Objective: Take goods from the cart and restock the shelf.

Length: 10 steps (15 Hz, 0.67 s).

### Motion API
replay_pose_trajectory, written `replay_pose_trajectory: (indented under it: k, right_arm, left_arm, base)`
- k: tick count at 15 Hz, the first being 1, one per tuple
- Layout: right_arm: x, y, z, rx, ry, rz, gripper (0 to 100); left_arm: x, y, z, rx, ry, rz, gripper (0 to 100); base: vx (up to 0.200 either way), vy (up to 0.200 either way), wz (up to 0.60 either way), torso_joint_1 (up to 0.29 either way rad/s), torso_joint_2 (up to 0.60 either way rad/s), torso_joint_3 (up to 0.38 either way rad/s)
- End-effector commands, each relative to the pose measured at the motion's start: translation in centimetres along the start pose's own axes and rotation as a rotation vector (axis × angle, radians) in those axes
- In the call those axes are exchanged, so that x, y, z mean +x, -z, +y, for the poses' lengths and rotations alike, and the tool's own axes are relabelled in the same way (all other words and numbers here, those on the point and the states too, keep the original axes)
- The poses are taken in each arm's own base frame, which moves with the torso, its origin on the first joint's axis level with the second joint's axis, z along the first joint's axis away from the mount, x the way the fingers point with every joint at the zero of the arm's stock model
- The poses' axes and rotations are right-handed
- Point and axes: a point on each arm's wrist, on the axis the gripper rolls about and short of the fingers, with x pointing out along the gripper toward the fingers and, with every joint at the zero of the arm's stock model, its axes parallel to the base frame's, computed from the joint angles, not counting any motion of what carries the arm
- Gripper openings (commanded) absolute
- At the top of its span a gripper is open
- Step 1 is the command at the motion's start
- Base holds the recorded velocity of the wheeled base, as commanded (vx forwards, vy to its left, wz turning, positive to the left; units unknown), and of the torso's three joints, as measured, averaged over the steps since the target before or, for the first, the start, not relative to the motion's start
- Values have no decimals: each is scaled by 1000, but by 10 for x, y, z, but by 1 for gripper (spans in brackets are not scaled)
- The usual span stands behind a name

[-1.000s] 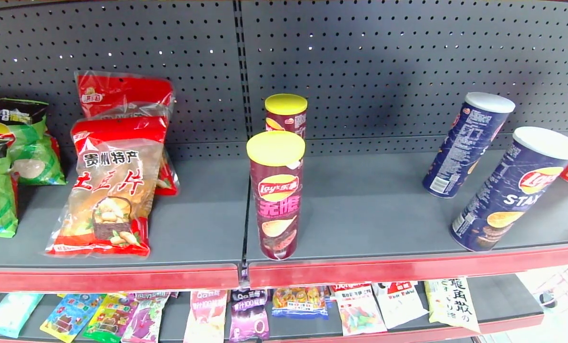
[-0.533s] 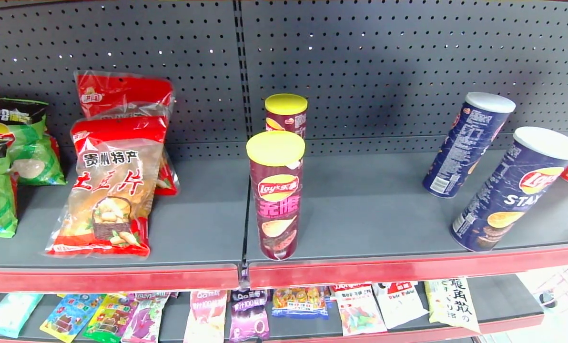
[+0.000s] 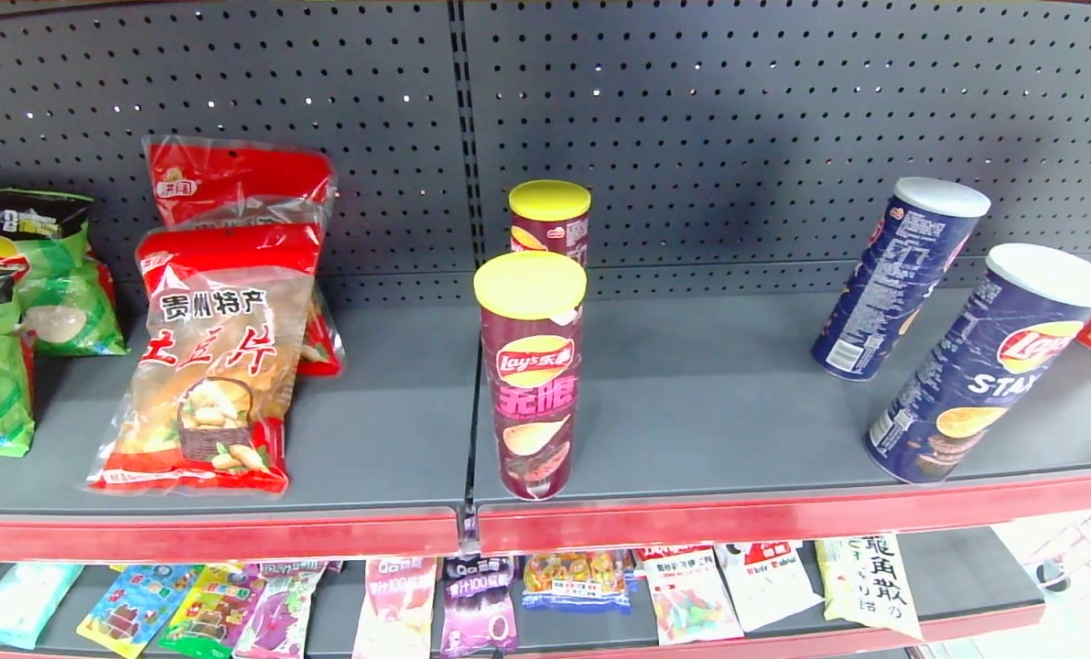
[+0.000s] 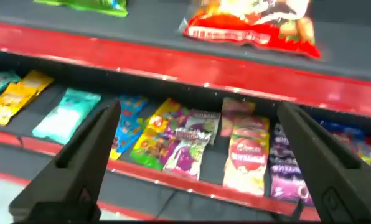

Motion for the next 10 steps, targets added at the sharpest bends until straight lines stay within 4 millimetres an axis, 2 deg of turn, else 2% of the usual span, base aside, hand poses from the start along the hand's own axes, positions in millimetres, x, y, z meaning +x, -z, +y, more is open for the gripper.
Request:
replay_pose_trajectory:
  k: [1, 2, 3, 4, 6, 7, 10]
  right_arm:
    - [0, 0, 0, -3, 22, -4, 100]
    - [-1, 0, 0, 7, -9, -11, 100]
    - [-3, 1, 1, 6, -145, -33, 100]
    - [-3, 1, 1, -1, -217, -31, 100]
    - [-3, 1, 1, -3, -205, -36, 100]
    - [-4, 7, 0, 16, -72, -43, 100]
    - [-5, 9, -1, 12, -73, -57, 100]
  left_arm:
    - [0, 1, -3, -24, 113, -9, 100]
    - [-1, 1, -3, -6, 185, -10, 100]
    - [-2, 1, -2, 13, 278, -20, 100]
    - [-3, 4, -2, 41, 251, -21, 100]
    - [-7, 7, -1, 56, 250, -42, 100]
    - [-7, 7, -1, 56, 231, -51, 100]
    - [-6, 7, -1, 65, 224, -50, 100]
  base:
    - [0, 0, 0, 0, 0, 0]
    - [0, 0, 0, 0, 0, 0]
    - [0, 0, 0, 0, 0, 0]
    - [0, 0, 0, 0, 0, 0]
    - [0, 0, 0, 0, 0, 0]
    - [0, 0, 0, 0, 0, 0]
    - [0, 0, 0, 0, 0, 0]
